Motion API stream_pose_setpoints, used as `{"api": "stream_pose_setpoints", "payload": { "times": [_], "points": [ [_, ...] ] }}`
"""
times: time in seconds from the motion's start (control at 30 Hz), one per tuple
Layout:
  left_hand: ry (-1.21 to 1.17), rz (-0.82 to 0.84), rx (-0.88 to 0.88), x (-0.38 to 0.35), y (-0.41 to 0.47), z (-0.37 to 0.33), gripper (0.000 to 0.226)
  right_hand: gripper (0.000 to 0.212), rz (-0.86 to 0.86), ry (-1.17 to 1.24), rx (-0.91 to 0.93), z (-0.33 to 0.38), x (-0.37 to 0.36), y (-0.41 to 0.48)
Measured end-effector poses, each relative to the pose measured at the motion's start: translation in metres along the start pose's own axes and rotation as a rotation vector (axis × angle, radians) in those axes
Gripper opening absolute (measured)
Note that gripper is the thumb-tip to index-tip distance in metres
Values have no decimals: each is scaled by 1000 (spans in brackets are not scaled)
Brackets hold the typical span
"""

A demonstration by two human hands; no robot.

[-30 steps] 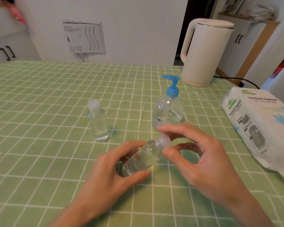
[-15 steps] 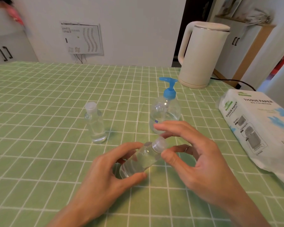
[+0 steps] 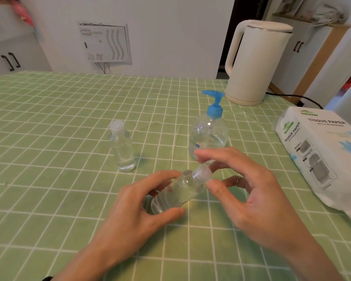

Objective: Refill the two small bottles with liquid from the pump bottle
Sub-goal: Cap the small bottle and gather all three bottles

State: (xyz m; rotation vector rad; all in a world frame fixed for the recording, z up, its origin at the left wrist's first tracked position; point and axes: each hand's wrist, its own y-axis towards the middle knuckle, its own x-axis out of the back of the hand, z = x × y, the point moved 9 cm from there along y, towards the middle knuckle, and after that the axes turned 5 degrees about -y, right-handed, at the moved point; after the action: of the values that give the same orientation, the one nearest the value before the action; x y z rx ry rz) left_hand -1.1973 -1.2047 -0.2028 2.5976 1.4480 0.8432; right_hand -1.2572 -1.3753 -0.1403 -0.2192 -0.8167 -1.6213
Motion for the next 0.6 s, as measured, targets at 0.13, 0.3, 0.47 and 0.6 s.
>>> {"api": "stream_pose_setpoints", "payload": {
  "times": [0.13, 0.3, 0.47, 0.6],
  "points": [
    [-4, -3, -7, 1, 0, -1, 54, 31, -21, 12, -42, -6, 0, 0],
    [11, -7, -7, 1, 0, -2, 54, 31, 12, -82, 44, 3, -4, 0],
    [42, -28, -10, 4, 1, -2, 57, 10, -33, -65, 16, -1, -7, 0],
    [65, -76, -11, 9, 0, -3, 60, 7, -56, -69, 11, 1, -8, -1]
  ]
}}
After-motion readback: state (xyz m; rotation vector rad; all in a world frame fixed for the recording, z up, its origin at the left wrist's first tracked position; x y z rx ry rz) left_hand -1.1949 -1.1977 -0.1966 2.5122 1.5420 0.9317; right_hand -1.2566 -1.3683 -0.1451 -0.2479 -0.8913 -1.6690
